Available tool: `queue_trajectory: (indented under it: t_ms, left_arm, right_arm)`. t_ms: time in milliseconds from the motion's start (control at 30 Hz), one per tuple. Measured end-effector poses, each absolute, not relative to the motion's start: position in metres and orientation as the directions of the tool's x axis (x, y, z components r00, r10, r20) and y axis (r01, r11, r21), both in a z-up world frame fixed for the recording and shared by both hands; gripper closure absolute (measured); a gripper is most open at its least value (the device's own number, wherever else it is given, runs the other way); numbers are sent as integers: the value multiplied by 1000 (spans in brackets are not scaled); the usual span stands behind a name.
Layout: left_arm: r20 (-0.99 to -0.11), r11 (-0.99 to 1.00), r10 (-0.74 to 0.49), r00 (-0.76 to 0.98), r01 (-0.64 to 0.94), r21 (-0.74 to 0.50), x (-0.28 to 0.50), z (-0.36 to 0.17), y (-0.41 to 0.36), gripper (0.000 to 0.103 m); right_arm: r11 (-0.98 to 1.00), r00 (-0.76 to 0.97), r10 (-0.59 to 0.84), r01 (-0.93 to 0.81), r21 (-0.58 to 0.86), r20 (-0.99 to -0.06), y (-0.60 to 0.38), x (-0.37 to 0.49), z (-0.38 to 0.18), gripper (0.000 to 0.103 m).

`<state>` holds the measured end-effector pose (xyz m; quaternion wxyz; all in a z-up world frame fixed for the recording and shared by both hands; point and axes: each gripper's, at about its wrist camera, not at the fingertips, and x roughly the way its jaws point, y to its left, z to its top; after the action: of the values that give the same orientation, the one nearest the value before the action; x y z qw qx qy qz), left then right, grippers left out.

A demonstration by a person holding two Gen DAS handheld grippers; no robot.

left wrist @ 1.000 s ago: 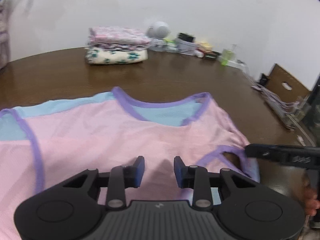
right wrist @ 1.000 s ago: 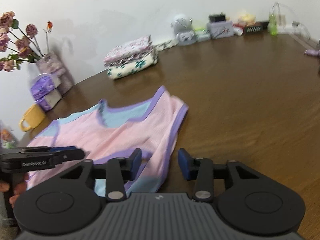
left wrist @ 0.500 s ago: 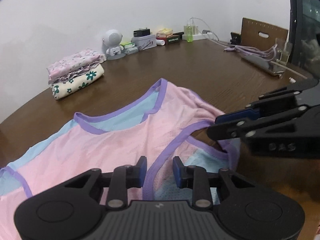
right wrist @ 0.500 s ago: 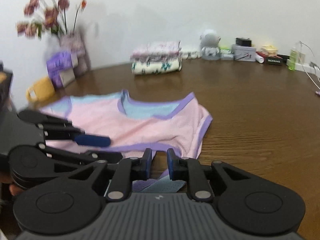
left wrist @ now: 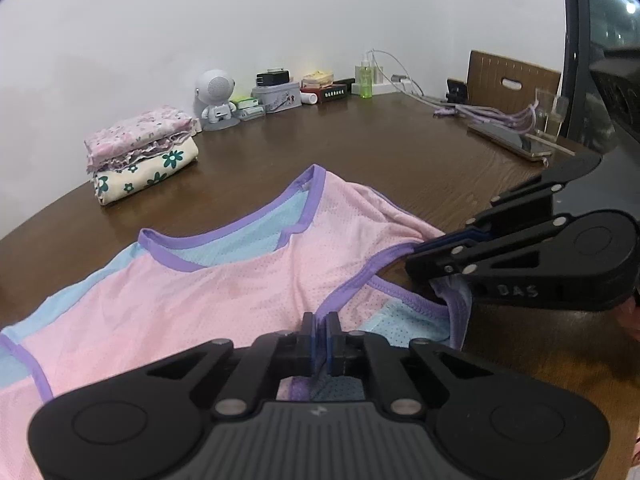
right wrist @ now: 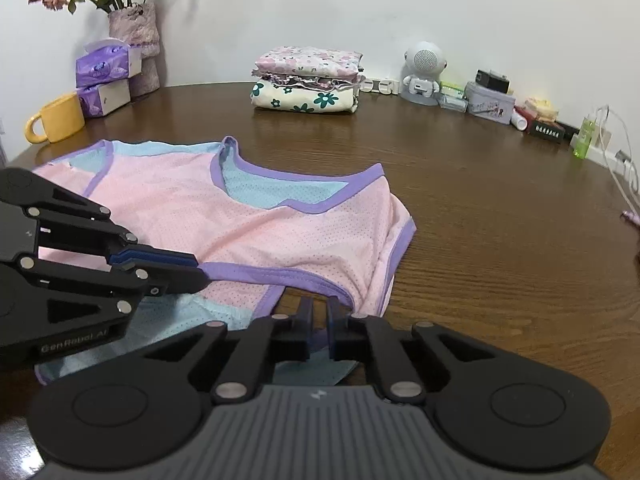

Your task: Fold clothes

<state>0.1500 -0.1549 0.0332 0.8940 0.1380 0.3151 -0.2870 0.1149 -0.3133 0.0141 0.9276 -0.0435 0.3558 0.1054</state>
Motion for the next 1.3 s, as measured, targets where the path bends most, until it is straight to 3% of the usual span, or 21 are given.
queue_trajectory:
  t_ms: [333, 400, 433, 567, 800, 967, 1067, 1200, 1300]
  left_arm:
    - [-610, 811, -459, 646, 585, 9, 147, 46, -141, 100]
    - [-610, 815, -459, 645, 579, -1, 148, 47, -139, 100]
    - [-612, 818, -458, 644, 576, -6, 149, 47, -139, 100]
    - [-622, 825, -458, 635, 564, -33, 152, 45, -136, 100]
    - [-635, 815, -484, 602, 574, -77, 154, 45, -130, 100]
    - [-660, 787, -498, 562, 612, -74, 151, 39, -138, 98]
    - [-666, 776, -506, 548, 626, -75, 149, 37, -140, 96]
    - [-655, 769, -539, 530, 627, -125, 150, 43, -132, 93]
    - [-659, 766, -535, 529, 632, -114, 150, 42, -134, 93]
  right_arm:
    - [969, 725, 131, -237, -66, -676, -308, 118, 14, 82]
    - [967, 723, 140, -247, -64, -676, -307, 120, 12, 86]
    - [965, 717, 149, -255, -58, -681, -307, 120, 13, 100]
    - [958, 708, 191, -286, -29, -680, -311, 115, 21, 101]
    - [935, 657, 352, -270, 229, -667, -357, 108, 42, 101]
    - [951, 638, 305, -250, 184, -707, -362, 109, 33, 101]
    - [954, 641, 294, -237, 182, -709, -363, 108, 30, 96]
    - [947, 685, 320, -246, 206, -654, -365, 101, 39, 77]
    - [942, 701, 326, -299, 154, -634, -353, 97, 43, 72]
